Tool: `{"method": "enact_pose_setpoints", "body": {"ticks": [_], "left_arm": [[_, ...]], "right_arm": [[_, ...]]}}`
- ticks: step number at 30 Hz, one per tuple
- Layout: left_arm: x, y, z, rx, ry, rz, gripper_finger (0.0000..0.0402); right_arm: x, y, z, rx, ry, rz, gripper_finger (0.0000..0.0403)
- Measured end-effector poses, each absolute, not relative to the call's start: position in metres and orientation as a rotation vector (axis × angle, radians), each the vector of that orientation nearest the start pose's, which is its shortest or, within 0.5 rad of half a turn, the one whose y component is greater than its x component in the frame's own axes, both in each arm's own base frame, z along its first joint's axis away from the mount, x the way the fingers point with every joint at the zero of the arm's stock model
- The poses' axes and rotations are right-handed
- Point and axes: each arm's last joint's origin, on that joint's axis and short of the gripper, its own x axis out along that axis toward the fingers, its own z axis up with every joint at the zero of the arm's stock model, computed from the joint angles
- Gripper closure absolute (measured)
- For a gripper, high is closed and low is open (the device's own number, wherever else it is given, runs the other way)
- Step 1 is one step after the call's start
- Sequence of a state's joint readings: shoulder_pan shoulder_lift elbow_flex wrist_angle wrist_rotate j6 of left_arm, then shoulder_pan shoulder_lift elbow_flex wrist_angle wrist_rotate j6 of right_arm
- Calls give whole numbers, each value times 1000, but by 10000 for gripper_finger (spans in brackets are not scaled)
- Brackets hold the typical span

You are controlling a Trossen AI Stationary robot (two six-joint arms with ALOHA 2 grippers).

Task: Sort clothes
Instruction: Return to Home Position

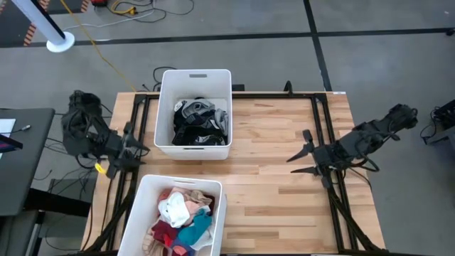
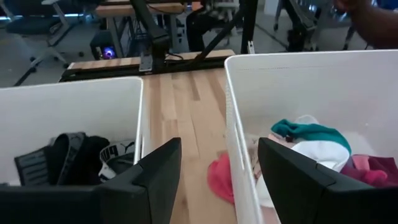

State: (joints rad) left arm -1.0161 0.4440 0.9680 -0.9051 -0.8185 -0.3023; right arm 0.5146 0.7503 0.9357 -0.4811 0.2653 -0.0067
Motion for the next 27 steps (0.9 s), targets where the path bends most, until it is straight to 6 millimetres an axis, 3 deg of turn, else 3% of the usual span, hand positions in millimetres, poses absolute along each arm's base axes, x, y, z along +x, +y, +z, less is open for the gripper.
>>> {"method": "enact_pose_setpoints", "body": {"ticks": [9, 19, 27], "left_arm": [[27, -3, 328, -59, 202, -165, 194], [18, 11, 298, -85, 85, -185, 194], [18, 9, 298, -94, 38, -225, 194]], "right_arm": [[116, 57, 311, -68, 203, 247, 240], [93, 44, 272, -30, 82, 244, 252], [77, 31, 237, 9, -4, 207, 259]]}}
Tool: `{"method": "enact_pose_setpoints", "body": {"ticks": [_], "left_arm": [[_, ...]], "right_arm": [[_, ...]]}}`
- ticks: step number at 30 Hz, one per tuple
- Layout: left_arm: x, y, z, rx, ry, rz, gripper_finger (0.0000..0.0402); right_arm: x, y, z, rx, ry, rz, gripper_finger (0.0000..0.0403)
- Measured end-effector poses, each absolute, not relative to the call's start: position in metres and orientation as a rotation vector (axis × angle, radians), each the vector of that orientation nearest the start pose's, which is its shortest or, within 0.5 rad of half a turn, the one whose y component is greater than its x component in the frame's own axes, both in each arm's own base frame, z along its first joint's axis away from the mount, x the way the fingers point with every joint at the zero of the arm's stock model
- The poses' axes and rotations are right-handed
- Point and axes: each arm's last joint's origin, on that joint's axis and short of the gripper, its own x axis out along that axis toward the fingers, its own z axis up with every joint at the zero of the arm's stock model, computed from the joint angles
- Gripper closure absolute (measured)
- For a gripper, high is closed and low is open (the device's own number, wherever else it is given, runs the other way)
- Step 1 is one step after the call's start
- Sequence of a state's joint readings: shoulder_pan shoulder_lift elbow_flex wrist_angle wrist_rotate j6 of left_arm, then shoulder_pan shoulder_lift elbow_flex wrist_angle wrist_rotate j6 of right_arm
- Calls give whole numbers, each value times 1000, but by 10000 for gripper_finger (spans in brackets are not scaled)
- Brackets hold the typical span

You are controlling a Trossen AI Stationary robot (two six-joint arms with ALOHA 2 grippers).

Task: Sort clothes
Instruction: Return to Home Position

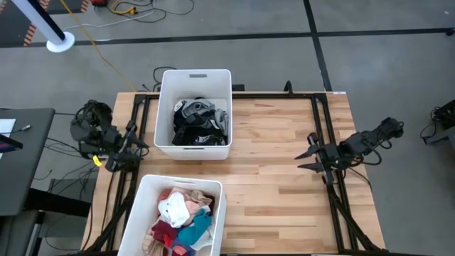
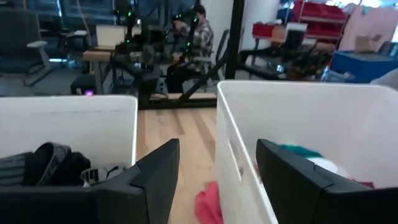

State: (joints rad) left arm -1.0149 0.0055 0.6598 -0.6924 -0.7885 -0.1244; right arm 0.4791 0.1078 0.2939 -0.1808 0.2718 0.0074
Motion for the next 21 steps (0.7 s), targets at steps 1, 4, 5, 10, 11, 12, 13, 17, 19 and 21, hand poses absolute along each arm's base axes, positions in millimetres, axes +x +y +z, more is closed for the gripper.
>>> {"method": "enact_pose_setpoints", "body": {"ticks": [1, 4, 5, 10, 11, 12, 13, 17, 19, 21], "left_arm": [[18, 9, 299, -98, 30, -232, 194], [18, 7, 303, -129, 3, -303, 194], [18, 7, 305, -135, -10, -319, 194], [21, -3, 311, -122, -144, -403, 194], [23, -7, 310, -110, -172, -428, 194], [24, -10, 309, -99, -197, -444, 194], [25, -12, 308, -94, -221, -453, 194], [31, -25, 298, -85, -291, -518, 194], [34, -32, 290, -80, -311, -557, 194], [36, -38, 283, -79, -332, -599, 194]], "right_arm": [[76, 30, 232, 13, -13, 202, 260], [72, 28, 221, 25, -45, 199, 260], [73, 29, 220, 25, -44, 199, 260], [77, 31, 209, 35, -41, 214, 260], [78, 31, 207, 33, -36, 218, 260], [78, 32, 206, 35, -38, 227, 260], [78, 32, 206, 39, -37, 228, 260], [78, 32, 207, 58, -54, 231, 260], [78, 32, 208, 60, -63, 231, 260], [78, 32, 209, 57, -68, 230, 260]]}}
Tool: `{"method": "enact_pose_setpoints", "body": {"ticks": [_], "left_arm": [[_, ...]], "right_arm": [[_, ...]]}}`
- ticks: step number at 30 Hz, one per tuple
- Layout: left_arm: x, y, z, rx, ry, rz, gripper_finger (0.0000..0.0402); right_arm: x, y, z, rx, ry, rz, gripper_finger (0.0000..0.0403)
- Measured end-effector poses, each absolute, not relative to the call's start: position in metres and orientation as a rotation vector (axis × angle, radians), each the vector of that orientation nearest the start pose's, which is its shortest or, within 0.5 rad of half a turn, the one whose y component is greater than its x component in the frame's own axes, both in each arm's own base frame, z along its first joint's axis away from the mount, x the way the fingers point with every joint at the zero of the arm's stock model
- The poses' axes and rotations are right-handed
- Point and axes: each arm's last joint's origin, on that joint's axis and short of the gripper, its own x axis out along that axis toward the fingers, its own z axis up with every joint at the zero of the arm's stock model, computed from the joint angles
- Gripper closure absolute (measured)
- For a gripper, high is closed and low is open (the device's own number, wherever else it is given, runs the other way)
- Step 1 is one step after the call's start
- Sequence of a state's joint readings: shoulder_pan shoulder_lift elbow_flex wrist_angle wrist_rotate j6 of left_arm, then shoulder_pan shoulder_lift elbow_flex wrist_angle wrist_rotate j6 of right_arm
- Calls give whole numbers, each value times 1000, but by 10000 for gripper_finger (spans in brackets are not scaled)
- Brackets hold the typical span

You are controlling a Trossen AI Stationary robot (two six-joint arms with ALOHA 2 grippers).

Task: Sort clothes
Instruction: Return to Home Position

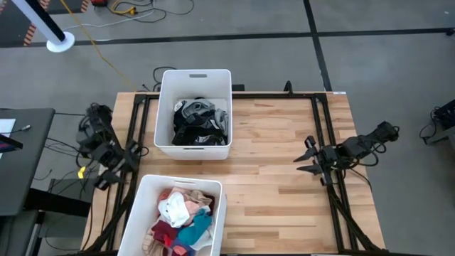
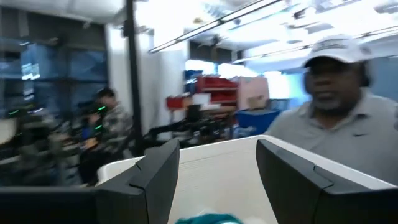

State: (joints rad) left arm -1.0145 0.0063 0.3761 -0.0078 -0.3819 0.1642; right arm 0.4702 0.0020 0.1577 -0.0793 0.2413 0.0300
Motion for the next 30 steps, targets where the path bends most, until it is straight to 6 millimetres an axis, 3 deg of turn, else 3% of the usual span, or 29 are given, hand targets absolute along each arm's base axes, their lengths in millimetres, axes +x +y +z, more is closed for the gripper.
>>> {"method": "enact_pose_setpoints", "body": {"ticks": [18, 30], "left_arm": [[40, -64, 245, 24, -439, -954, 194], [39, -67, 241, 89, -493, -996, 194]], "right_arm": [[78, 32, 208, 71, -62, 236, 260], [78, 32, 208, 149, -55, 226, 259]]}}
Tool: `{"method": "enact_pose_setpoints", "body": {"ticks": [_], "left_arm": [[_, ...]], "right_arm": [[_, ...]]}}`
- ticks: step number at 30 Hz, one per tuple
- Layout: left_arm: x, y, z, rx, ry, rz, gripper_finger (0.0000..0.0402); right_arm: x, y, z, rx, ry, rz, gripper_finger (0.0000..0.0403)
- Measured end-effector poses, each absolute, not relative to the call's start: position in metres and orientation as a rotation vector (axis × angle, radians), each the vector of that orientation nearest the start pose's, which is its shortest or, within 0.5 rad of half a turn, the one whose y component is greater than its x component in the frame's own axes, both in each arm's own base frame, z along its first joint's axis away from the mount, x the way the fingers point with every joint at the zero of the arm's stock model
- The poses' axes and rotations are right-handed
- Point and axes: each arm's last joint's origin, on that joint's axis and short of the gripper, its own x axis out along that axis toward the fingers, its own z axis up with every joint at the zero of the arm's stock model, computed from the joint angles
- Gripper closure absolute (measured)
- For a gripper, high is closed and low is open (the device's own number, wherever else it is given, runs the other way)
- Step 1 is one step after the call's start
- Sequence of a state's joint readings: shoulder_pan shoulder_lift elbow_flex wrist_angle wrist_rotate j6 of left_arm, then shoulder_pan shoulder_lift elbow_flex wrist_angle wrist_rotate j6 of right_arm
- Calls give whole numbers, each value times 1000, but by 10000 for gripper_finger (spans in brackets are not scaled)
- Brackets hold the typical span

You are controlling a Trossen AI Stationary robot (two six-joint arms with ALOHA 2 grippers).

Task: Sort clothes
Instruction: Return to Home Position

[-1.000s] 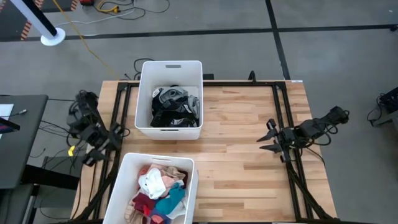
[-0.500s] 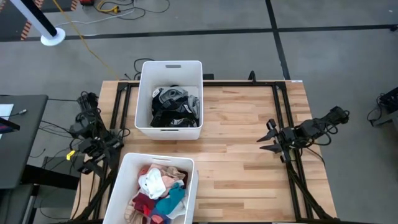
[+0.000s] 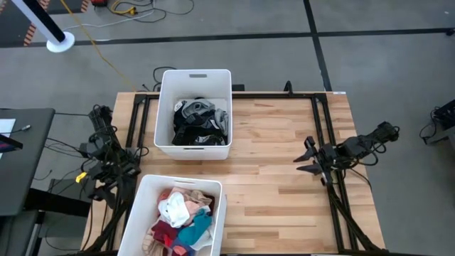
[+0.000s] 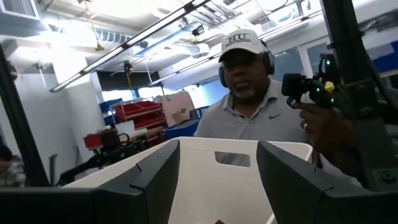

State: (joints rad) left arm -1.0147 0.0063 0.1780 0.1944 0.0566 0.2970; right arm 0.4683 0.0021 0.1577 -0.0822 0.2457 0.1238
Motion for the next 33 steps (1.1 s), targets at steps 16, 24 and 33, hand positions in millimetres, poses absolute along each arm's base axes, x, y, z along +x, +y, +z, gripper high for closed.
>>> {"method": "enact_pose_setpoints", "body": {"ticks": [16, 24, 33], "left_arm": [[44, -64, 241, 62, -447, -834, 194], [47, -63, 236, 91, -372, -723, 194], [48, -63, 232, -45, -271, -726, 194]], "right_arm": [[79, 31, 209, 153, -64, 201, 259], [78, 31, 209, 153, -64, 201, 259], [78, 31, 209, 153, -64, 201, 259]]}}
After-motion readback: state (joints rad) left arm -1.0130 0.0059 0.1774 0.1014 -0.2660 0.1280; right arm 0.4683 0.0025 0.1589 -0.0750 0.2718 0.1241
